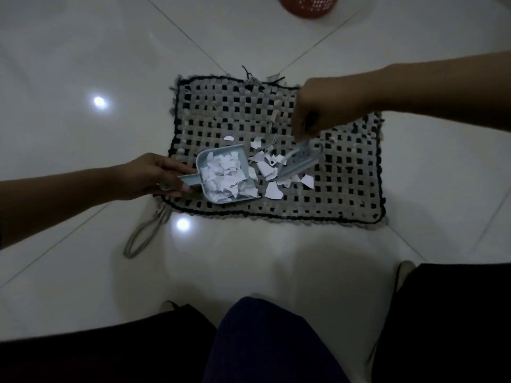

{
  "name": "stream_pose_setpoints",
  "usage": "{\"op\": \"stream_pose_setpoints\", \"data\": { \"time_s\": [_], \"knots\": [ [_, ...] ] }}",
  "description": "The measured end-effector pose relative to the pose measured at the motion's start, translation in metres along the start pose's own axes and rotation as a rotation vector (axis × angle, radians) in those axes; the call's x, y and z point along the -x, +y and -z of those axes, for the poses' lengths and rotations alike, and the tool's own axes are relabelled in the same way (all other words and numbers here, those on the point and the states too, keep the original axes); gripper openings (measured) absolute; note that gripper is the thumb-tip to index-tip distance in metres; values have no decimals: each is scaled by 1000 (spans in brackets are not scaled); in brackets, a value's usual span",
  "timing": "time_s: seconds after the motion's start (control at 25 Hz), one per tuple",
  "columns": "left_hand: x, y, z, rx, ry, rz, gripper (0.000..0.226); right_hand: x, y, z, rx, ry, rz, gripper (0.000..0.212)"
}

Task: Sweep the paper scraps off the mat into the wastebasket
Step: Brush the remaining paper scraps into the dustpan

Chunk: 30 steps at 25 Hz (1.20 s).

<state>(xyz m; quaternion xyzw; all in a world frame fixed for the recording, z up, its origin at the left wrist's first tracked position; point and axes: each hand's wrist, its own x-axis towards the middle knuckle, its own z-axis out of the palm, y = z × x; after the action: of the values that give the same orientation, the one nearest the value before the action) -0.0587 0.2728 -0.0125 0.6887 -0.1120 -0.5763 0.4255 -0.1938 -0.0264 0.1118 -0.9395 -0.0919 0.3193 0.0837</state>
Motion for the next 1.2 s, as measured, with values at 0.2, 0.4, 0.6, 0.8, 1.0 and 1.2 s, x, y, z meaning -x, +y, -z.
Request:
{"op": "stream_pose_setpoints", "data": {
  "time_s": [0.2,0.4,0.6,0.8,1.0,1.2],
  "knots": [
    [12,-9,-24,-395,252,-207,39,15,6,-41,45,-132,115,20],
    [20,-9,-30,-572,310,-211,42,-11,1,-54,216,-97,184,20],
    [25,-11,-33,-578,345,-199,41,-17,13,-18,81,173,186,21],
    [29,-11,-34,-583,370,-179,39,-10,-10,-36,54,-55,237,20],
    [33,-11,-35,-572,386,-174,41,-25,0,-37,77,55,173,23],
    [33,-11,-45,-583,413,-203,37,-24,14,-13,-55,212,48,23]
  ]
}}
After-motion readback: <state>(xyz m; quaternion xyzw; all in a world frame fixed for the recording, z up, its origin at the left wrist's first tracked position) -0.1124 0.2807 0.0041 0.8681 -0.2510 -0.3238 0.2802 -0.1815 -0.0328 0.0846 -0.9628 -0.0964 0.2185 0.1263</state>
